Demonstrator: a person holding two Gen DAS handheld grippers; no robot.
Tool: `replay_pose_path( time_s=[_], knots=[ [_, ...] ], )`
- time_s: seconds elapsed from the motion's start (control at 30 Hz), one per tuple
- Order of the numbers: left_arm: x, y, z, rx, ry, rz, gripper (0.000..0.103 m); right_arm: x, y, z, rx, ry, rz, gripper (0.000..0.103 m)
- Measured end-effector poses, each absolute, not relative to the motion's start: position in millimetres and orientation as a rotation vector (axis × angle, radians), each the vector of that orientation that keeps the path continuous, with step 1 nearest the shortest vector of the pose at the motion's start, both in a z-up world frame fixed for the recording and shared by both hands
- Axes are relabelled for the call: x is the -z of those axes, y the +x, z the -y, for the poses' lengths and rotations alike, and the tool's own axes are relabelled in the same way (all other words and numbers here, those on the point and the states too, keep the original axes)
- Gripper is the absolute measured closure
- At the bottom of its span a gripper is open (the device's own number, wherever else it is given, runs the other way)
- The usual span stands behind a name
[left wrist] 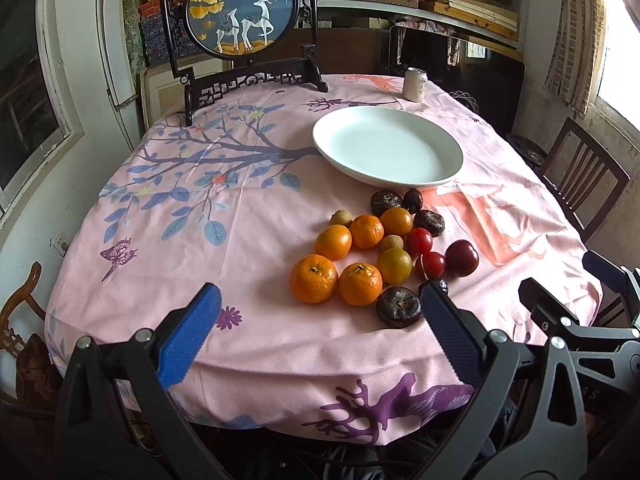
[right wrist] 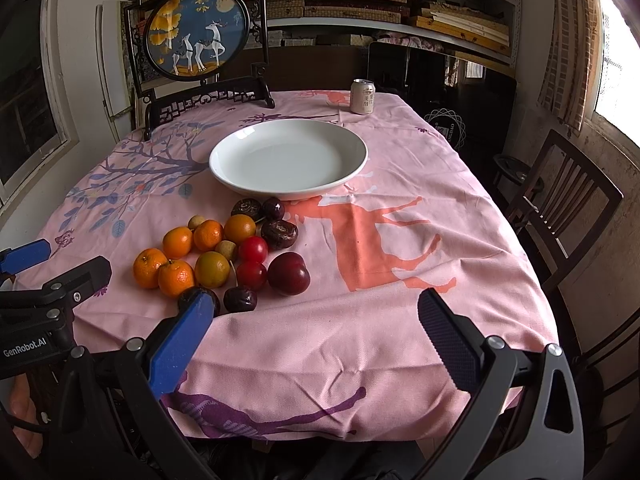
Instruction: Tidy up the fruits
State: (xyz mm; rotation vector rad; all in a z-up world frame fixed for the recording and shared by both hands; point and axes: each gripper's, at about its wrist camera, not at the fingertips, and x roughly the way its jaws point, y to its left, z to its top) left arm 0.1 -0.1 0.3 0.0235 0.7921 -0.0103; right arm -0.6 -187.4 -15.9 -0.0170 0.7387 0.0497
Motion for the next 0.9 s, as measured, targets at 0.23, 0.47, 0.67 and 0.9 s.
replay_pose_path(
  time_s=[0.23, 0.47, 0.67, 0.9],
  knots=[
    [-0.2, 0.3, 0.1, 0.01, 0.025, -0.793, 0.002, 16.4, -2.3, 184.1, -0.059, -0.018, -0.741, 0.001],
    [-0.2, 0.3, 0.1, 0.01, 0.025, -0.794, 0.002, 15.6, -1.7, 185.3, -0.058, -0.016, -0.741, 0.001],
    [-0.2, 0.4, 0.2, 0.01, 0.024, -0.795, 0.002, 15.4, -2.3, 185.9, -0.058, -0.016, -0.741, 0.001],
    [-0.1, 0.4, 0.2, 0.01, 0.025, -0.795, 0.002, 14.9, -2.4, 186.6, -0.058, -0.015, -0.74, 0.001]
  ],
)
